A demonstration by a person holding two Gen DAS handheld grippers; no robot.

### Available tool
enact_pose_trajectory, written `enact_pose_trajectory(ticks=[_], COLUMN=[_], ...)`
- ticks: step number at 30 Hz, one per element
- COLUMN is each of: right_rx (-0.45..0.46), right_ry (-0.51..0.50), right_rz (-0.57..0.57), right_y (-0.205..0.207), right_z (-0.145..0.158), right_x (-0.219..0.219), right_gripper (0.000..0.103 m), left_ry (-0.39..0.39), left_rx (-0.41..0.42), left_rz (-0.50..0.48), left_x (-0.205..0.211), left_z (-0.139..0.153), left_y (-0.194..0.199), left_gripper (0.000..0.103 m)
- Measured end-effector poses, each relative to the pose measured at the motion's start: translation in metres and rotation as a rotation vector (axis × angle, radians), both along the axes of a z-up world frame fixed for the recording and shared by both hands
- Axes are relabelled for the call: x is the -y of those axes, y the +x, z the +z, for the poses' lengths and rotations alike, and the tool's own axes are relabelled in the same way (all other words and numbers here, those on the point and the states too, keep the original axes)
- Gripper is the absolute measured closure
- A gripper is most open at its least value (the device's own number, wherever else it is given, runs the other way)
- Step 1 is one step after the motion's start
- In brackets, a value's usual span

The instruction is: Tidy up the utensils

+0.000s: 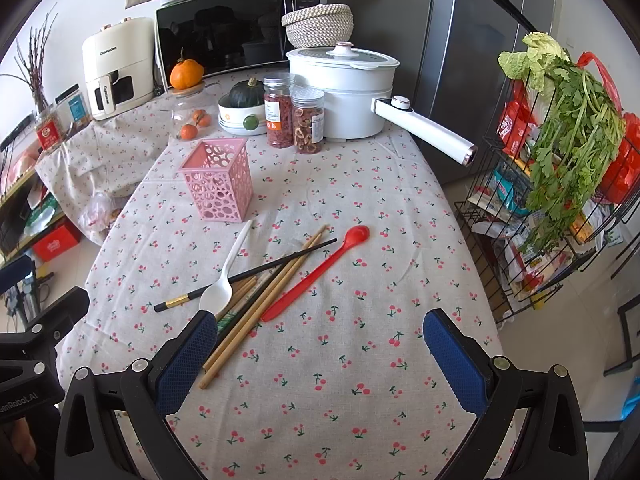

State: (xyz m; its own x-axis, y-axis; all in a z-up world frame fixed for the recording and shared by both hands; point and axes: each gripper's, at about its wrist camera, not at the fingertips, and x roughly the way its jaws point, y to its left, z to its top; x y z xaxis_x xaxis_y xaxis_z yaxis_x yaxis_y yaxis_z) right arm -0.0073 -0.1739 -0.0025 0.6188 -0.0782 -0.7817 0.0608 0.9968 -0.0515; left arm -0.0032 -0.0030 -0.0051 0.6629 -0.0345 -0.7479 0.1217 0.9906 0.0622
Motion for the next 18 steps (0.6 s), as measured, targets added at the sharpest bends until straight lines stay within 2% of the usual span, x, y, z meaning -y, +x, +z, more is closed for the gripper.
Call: enact_pose_trajectory(ticks=[18], right_rx=[-0.002], right_ry=[-0.005], right_rz=[-0.010], right_y=[0.0005], right_z=[-0.0020], right_x=[0.0017], right_gripper=[0.000], left_ry=[0.006], left_rx=[0.004], left_rz=[0.003], left_x=[0.0007], left_z=[-0.0003], left_y=[-0.0011], left_gripper=[0.001])
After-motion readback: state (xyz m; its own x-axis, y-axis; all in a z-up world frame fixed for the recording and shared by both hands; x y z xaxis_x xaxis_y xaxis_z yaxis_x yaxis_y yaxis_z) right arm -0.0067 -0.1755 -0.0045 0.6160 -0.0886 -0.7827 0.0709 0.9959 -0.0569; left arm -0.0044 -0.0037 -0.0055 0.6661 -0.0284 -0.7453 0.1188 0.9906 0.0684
